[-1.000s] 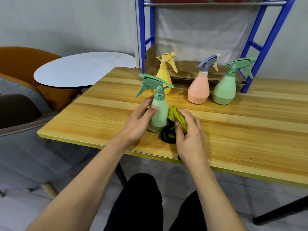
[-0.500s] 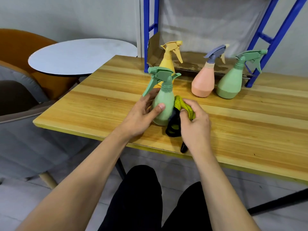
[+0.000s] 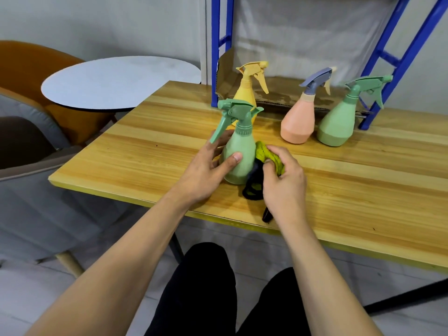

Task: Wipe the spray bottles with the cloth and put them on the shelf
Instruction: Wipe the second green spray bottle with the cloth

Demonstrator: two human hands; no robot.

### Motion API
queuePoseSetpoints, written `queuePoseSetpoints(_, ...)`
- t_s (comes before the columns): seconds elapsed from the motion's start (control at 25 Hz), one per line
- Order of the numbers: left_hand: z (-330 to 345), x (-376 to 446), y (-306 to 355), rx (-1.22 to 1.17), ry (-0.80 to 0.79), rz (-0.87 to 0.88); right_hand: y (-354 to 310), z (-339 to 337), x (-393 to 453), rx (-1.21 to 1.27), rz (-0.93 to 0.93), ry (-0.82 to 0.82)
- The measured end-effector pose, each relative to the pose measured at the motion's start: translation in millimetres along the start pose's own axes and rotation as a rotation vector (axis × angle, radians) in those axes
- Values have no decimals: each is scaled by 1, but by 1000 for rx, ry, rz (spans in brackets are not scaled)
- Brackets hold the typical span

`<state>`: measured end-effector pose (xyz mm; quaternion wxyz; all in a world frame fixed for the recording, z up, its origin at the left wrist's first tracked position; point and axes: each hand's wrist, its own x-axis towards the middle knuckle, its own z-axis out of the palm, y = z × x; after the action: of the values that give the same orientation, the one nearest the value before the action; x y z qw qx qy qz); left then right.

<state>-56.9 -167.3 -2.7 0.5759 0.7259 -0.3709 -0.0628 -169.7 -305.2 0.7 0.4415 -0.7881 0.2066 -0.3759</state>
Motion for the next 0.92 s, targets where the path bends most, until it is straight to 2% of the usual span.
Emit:
queuePoseSetpoints(0.24, 0, 2, 0, 7, 27, 8, -25, 6, 4, 66, -159, 32)
queuePoseSetpoints(0.48, 6, -1, 11, 30, 96, -35, 6, 0, -14, -134, -27, -27)
queuePoseSetpoints(0.6, 15, -2, 15, 265, 308, -48, 5, 1, -19, -91, -58, -25)
queuePoseSetpoints(0.68, 20, 2, 21, 401, 354, -115, 6, 1, -20, -62, -16, -26)
queuePoseSetpoints(0.8, 16, 8, 27, 431, 248, -178, 9, -2, -16, -61, 47, -15)
queuePoseSetpoints(0.92, -4, 12, 29, 147, 78, -91, 10, 0, -19, -67, 31, -45)
